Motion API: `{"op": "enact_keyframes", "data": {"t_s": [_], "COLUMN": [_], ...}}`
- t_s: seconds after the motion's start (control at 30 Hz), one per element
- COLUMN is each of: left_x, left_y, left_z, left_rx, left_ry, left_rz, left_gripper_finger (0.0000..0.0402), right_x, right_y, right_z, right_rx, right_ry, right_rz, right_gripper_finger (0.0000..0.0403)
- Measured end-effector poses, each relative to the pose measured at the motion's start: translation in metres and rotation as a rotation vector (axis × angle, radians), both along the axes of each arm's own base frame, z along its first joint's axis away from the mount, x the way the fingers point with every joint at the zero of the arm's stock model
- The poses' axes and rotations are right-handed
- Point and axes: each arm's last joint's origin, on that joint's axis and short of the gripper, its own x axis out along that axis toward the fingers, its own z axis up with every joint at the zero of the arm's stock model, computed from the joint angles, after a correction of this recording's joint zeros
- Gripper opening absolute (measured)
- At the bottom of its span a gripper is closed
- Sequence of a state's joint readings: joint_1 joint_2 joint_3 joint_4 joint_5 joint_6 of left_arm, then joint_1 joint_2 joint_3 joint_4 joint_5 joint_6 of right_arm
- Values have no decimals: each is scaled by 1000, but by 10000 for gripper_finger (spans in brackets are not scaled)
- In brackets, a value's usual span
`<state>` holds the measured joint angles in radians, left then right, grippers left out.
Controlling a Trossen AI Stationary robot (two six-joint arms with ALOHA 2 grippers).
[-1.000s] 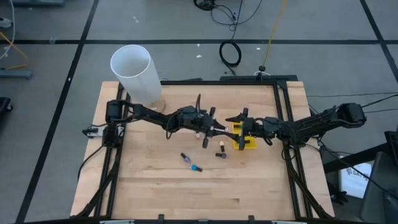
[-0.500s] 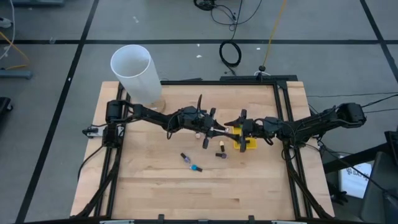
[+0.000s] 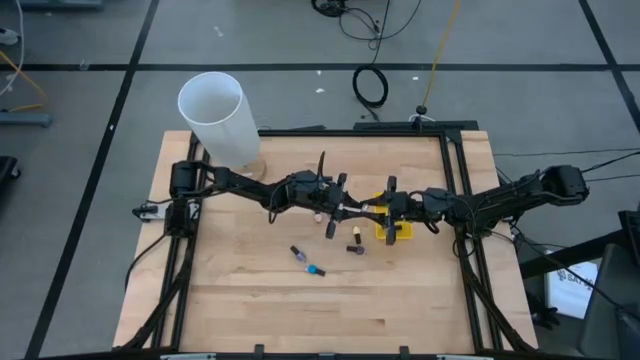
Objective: Pick & Place Nail Polish
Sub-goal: Put the white nail polish into the yellow bin
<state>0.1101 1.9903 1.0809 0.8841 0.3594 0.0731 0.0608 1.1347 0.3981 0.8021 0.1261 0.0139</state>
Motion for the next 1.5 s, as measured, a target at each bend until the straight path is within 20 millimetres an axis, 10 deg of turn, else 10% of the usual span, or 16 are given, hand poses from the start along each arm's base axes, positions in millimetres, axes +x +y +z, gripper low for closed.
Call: {"op": "enact_keyframes", "data": {"t_s": [0.33,0.83,1.5], "left_x": [1,1,-33], "left_y": [1,-4,5], "left_z": [-1,-2,9], "left_rx": [-111,-119,100], "left_ry": [35,50,496], "left_rz": [95,143,547], "left_gripper_finger": [101,310,328], "right_x": [0,-8,-41], "right_y": [-1,-2,-6], "right_z": [-1,2,-27], "right_rx": [6,9,230], "right_ry": [9,45,474], "right_rz": [-13,-42,-214], "right_gripper_finger": [106,106,106]}}
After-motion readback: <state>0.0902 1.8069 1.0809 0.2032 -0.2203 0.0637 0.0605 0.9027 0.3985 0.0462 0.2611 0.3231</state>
